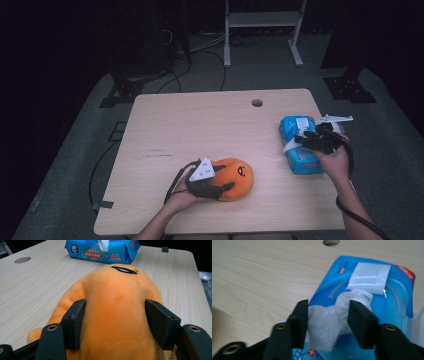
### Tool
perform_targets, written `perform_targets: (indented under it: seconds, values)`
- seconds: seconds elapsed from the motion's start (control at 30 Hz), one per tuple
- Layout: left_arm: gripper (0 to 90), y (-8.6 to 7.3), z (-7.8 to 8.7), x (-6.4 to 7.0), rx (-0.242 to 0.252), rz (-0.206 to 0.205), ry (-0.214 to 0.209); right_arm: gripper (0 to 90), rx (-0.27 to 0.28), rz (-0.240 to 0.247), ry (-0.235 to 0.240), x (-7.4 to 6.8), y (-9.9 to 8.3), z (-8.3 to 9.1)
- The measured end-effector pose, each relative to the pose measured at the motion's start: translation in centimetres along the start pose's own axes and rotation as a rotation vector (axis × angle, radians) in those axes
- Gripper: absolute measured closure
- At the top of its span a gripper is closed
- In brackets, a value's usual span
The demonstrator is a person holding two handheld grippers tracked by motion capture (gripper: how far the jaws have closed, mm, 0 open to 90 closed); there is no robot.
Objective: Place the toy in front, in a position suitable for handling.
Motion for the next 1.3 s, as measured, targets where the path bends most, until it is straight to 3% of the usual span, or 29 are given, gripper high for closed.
perform_targets:
  seconds: [0.17, 0.3, 0.57, 0.83, 0.9, 1.03, 1.27, 1.3]
  values:
    - [35.0, -0.1, 0.0, -0.1, 0.003, 0.006, -0.004, 71.0, -0.026, -0.022, -0.045, 0.5, -0.4, -0.2]
    - [34.6, -0.1, 0.0, -0.1, 0.006, 0.008, -0.002, 83.2, -0.049, -0.033, -0.048, 0.7, -0.5, -0.1]
    - [33.5, -0.2, 0.1, -0.1, 0.012, 0.009, 0.001, 86.8, -0.024, -0.066, -0.009, 0.4, 0.3, 1.3]
    - [32.7, -0.3, 0.1, -0.2, 0.012, 0.001, 0.002, 87.4, 0.085, -0.119, 0.086, -0.1, 2.3, 3.9]
    - [32.3, -0.3, 0.1, -0.2, 0.011, 0.006, 0.002, 87.4, 0.112, -0.112, 0.107, -0.6, 2.9, 4.7]
    - [31.3, -0.3, 0.0, -0.2, 0.013, 0.015, 0.004, 87.4, 0.162, -0.096, 0.192, -2.5, 4.0, 6.3]
    - [30.4, -0.3, 0.0, -0.2, 0.011, 0.017, 0.006, 87.3, 0.159, 0.048, 0.364, -8.9, 4.2, 8.7]
    - [30.4, -0.3, 0.0, -0.2, 0.011, 0.017, 0.006, 87.3, 0.159, 0.048, 0.364, -8.9, 4.2, 8.7]
Point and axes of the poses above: each handheld gripper's, and its own axes: z roughly backward along the jaws, y roughly out of its top, x roughly to its right, the point moved 4 cm from there along -z, roughly forward along the jaws, and after that the axes turned 10 degrees about x, right-handed, at the moved point
